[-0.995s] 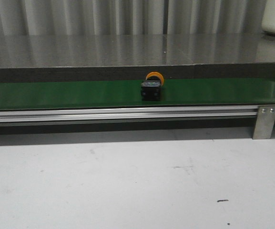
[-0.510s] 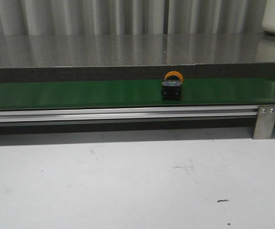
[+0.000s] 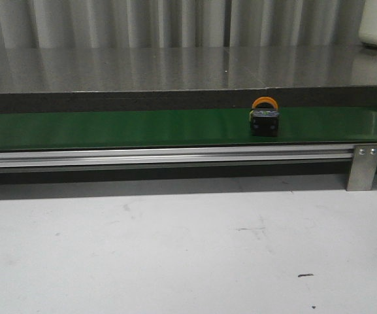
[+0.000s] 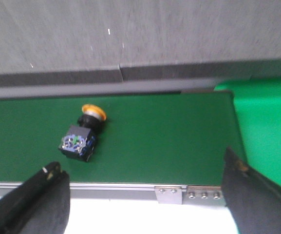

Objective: Move button from left to right
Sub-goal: 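Grasp the button at the belt's end with the right gripper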

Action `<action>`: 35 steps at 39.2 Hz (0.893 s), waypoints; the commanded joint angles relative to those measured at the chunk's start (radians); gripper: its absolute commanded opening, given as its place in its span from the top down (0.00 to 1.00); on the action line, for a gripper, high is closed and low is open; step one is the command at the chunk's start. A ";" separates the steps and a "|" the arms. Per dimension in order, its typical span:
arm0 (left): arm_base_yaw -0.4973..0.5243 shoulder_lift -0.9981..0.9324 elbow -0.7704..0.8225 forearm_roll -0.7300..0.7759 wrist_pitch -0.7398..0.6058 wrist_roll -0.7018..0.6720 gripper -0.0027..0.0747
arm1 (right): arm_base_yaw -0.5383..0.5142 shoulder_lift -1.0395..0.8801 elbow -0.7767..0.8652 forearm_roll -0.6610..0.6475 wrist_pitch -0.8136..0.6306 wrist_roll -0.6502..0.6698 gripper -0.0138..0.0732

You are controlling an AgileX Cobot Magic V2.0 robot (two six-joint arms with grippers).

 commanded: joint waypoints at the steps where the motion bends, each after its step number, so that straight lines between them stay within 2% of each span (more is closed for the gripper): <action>1: -0.009 0.012 -0.026 -0.026 -0.075 -0.001 0.99 | -0.001 0.113 -0.120 0.026 -0.004 -0.004 0.10; 10: -0.009 0.012 -0.026 -0.026 -0.075 -0.001 0.99 | -0.001 0.384 -0.333 0.078 0.092 -0.004 0.10; 18: -0.009 0.012 -0.026 -0.026 -0.075 -0.001 0.99 | 0.002 0.531 -0.455 0.126 0.179 -0.005 0.10; 35: -0.009 0.012 -0.026 -0.026 -0.075 -0.001 0.99 | 0.010 0.719 -0.573 0.125 0.231 -0.005 0.11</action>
